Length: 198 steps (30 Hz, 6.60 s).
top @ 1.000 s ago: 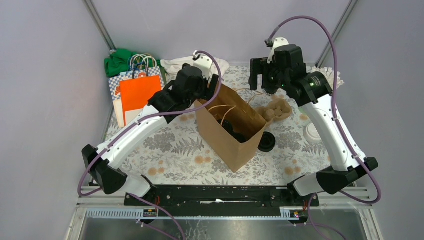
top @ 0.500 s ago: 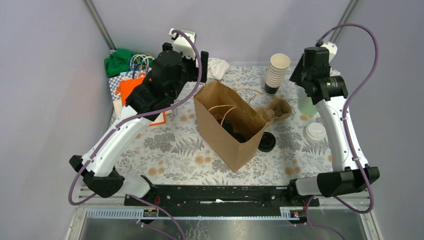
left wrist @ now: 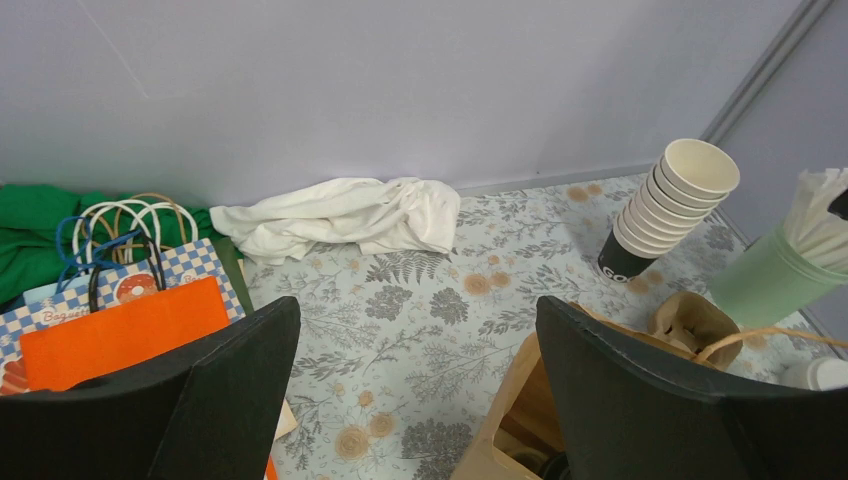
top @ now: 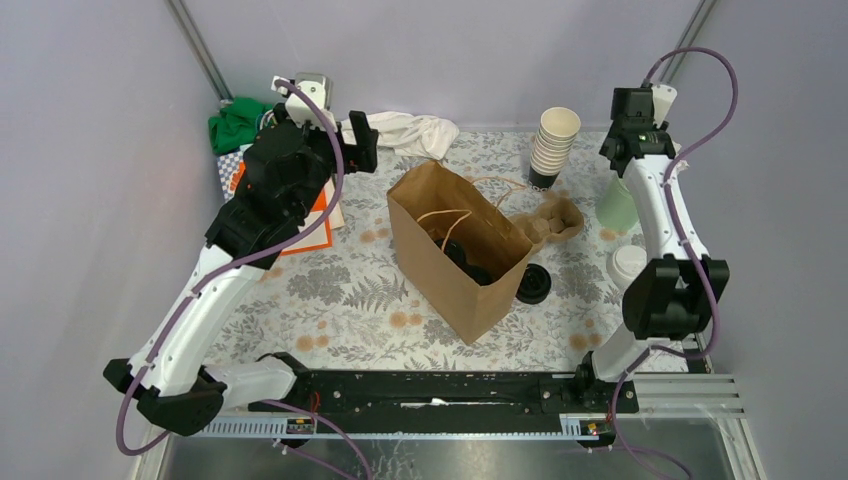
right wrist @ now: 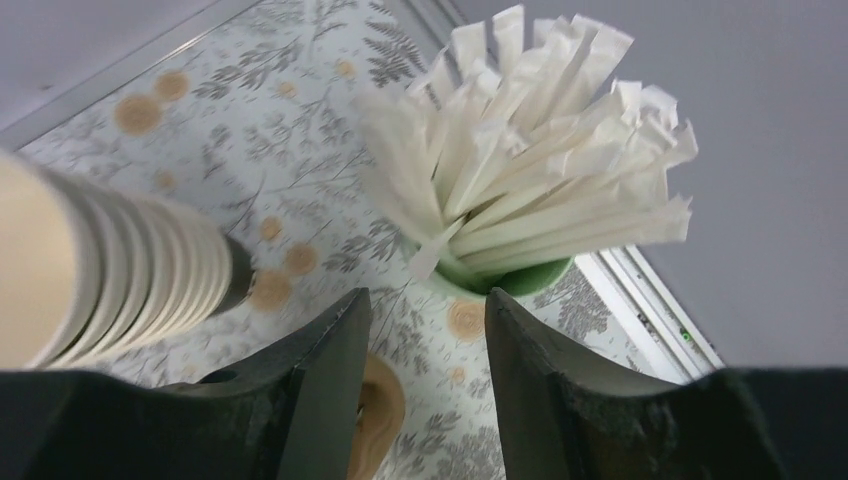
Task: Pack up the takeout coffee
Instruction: Pick up the straw from the storage cup, then place the straw in the takeout bag, then pick up the straw from the storage cup.
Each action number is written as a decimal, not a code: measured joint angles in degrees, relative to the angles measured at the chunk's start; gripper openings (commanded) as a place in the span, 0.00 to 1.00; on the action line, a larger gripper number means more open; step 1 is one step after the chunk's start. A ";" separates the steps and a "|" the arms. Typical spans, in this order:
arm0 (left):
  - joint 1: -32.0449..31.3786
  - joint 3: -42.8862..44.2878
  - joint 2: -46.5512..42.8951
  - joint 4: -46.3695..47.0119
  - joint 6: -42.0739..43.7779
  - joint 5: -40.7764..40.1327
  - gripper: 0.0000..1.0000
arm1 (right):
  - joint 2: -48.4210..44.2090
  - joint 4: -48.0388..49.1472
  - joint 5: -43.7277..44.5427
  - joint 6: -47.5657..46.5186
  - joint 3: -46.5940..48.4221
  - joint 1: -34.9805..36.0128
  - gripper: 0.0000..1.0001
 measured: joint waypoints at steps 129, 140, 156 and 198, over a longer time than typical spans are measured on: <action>0.61 -8.39 -1.20 5.68 -2.78 6.67 0.93 | -9.03 28.09 -58.84 37.83 6.58 29.57 0.53; 0.61 -8.46 -1.22 5.70 -1.70 6.19 0.93 | -9.60 7.15 -43.54 21.88 14.60 24.04 0.49; 0.61 -15.67 -1.88 8.94 -1.97 6.91 0.94 | -6.91 -6.34 -9.01 8.48 1.73 -0.33 0.46; 0.61 -16.90 -3.98 10.78 2.27 6.16 0.96 | 14.27 6.10 4.22 -11.06 4.04 -0.66 0.31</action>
